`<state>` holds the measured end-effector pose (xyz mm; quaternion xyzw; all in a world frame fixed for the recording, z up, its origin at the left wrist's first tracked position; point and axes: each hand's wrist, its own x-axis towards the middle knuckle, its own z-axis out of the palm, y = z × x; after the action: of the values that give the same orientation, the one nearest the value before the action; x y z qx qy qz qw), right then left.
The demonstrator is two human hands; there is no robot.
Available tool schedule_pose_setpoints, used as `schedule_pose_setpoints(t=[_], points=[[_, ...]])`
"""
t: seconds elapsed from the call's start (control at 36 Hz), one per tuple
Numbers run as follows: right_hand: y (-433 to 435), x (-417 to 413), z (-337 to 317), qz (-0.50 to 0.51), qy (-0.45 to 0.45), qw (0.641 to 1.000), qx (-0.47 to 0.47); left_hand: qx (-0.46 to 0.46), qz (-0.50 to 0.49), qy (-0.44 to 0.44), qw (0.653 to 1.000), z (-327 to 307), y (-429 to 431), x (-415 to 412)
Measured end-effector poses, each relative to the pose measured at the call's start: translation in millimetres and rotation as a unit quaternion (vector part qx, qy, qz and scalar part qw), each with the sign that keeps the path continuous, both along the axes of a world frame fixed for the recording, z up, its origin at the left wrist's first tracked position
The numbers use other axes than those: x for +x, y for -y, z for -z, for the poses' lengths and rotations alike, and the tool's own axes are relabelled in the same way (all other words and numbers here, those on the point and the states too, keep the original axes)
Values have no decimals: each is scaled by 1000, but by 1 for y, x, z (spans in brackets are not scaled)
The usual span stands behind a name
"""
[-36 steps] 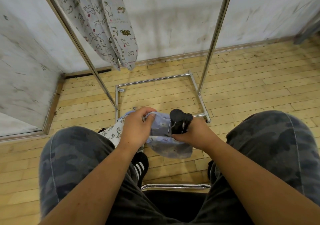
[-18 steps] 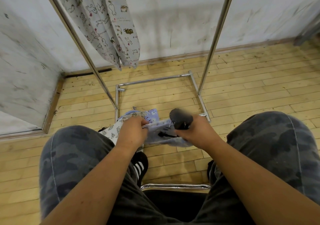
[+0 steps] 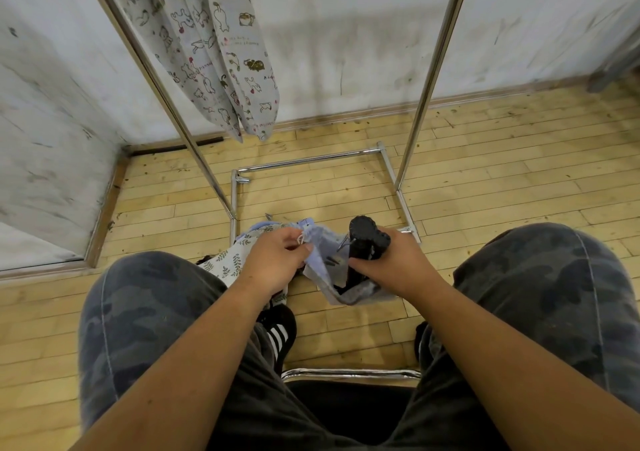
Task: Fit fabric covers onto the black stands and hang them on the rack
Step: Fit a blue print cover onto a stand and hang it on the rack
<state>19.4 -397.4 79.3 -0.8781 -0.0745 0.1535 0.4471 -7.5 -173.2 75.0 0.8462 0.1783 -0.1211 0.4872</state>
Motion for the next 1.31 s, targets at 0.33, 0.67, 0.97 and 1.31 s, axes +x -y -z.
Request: schedule_pose_setpoints(t=[0.33, 0.67, 0.97, 1.31], points=[[0, -1, -2, 11, -19, 1000, 3, -14, -25, 22, 999, -11, 8, -2], [4, 0, 6, -32, 19, 998, 50, -1, 22, 34, 999, -18, 15, -5], [1, -1, 11, -101, 72, 991, 40, -96, 62, -10, 993, -24, 26, -9], [-5, -4, 19, -131, 73, 989, -9, -117, 57, -29, 991, -27, 29, -8]])
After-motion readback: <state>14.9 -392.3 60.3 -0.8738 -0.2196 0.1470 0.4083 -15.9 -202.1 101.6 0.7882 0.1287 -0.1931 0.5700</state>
